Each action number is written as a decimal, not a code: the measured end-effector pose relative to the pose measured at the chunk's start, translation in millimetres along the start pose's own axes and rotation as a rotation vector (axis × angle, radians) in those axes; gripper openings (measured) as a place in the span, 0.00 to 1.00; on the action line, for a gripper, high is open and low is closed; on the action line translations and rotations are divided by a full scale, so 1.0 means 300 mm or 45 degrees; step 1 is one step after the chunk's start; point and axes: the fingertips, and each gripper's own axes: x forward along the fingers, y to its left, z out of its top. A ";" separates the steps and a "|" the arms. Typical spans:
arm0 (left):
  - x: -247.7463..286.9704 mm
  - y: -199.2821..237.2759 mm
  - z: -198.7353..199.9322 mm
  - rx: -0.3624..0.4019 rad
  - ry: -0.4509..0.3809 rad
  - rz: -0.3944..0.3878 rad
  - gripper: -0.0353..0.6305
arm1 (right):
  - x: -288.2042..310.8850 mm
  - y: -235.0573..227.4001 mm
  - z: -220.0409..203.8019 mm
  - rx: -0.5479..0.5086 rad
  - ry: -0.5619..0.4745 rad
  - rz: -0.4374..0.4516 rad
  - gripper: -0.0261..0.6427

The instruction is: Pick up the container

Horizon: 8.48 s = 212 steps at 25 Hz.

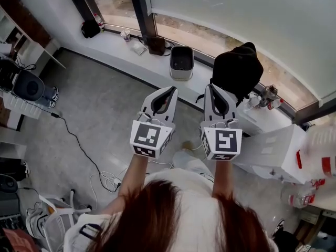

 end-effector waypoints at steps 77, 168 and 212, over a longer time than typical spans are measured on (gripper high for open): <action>0.914 0.629 -0.714 -0.135 0.260 0.153 0.08 | 0.988 -0.266 -0.889 -0.106 0.400 0.126 0.08; 1.197 0.719 -2.147 -0.157 0.502 0.096 0.08 | 1.147 -0.156 -2.330 -0.001 0.712 0.285 0.08; 1.044 0.701 -1.681 -0.109 0.540 0.094 0.09 | 1.031 -0.169 -1.869 0.058 0.749 0.223 0.08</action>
